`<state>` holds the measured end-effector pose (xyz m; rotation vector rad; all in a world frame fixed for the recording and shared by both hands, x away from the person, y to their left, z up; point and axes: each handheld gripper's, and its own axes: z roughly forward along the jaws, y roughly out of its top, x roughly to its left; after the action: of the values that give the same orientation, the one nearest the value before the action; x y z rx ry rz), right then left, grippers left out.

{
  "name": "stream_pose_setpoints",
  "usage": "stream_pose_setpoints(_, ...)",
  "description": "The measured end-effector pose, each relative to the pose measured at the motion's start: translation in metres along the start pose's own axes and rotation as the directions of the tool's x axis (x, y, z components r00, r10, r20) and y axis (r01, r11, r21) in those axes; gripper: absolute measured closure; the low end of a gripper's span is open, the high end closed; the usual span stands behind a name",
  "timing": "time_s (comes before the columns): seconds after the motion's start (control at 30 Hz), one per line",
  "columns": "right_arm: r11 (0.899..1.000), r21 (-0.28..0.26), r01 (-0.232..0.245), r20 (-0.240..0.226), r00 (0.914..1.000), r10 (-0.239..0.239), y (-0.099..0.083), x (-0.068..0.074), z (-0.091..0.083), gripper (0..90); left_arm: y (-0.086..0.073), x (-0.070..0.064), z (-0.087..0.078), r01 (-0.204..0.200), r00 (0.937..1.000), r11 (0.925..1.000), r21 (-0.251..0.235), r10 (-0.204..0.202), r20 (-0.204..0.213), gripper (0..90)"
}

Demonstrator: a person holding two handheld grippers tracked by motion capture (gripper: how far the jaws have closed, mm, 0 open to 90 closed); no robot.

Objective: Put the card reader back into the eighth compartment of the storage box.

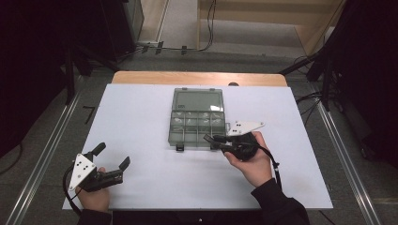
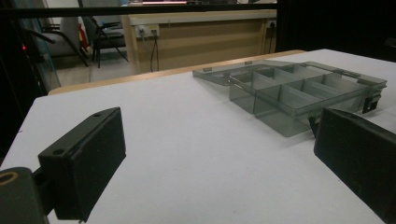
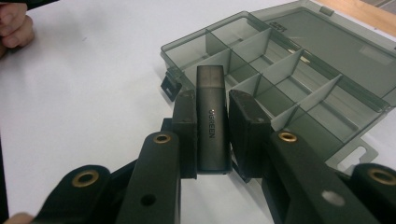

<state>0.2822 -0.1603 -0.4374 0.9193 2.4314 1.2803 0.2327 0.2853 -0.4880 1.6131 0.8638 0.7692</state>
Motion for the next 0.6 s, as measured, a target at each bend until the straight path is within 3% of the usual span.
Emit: stream_pose_setpoints(0.6, 1.0, 0.012, -0.029, 0.066, 0.9974, 0.028, 0.0, -0.015, 0.003, 71.1, 0.0, 0.0, 0.0, 0.001, 1.0, 1.0, -0.001, -0.001, 0.001, 2.3)
